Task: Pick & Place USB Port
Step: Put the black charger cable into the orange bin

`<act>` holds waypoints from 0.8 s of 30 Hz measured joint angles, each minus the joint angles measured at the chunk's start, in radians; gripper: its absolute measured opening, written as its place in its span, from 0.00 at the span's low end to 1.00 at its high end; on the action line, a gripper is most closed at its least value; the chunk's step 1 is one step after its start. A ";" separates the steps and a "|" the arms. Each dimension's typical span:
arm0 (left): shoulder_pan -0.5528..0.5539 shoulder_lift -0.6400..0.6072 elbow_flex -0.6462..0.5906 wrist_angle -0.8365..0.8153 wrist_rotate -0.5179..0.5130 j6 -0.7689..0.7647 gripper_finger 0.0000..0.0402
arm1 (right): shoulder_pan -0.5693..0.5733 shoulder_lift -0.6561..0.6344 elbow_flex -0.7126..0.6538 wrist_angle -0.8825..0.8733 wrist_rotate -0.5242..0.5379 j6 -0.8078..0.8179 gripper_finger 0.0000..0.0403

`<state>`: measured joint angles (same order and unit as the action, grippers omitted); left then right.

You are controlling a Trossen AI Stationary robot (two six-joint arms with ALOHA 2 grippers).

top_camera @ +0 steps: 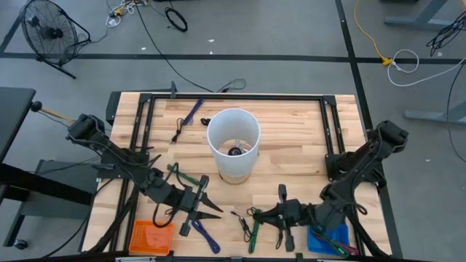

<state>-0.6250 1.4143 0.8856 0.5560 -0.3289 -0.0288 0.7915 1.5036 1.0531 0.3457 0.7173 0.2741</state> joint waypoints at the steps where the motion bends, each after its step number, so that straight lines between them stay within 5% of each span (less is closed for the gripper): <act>1: 0.000 0.000 0.000 0.000 0.000 0.000 0.21 | -0.007 0.000 0.000 0.001 0.000 0.002 0.00; 16: 0.035 0.000 0.000 0.001 -0.012 0.010 0.21 | -0.140 0.096 0.001 0.173 -0.244 0.009 0.00; 24: 0.035 0.000 0.000 0.002 -0.016 -0.002 0.21 | -0.143 0.099 0.001 0.187 -0.258 0.000 0.00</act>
<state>-0.5900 1.4147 0.8856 0.5583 -0.3453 -0.0306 0.6483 1.6028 1.0542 0.5322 0.4596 0.2742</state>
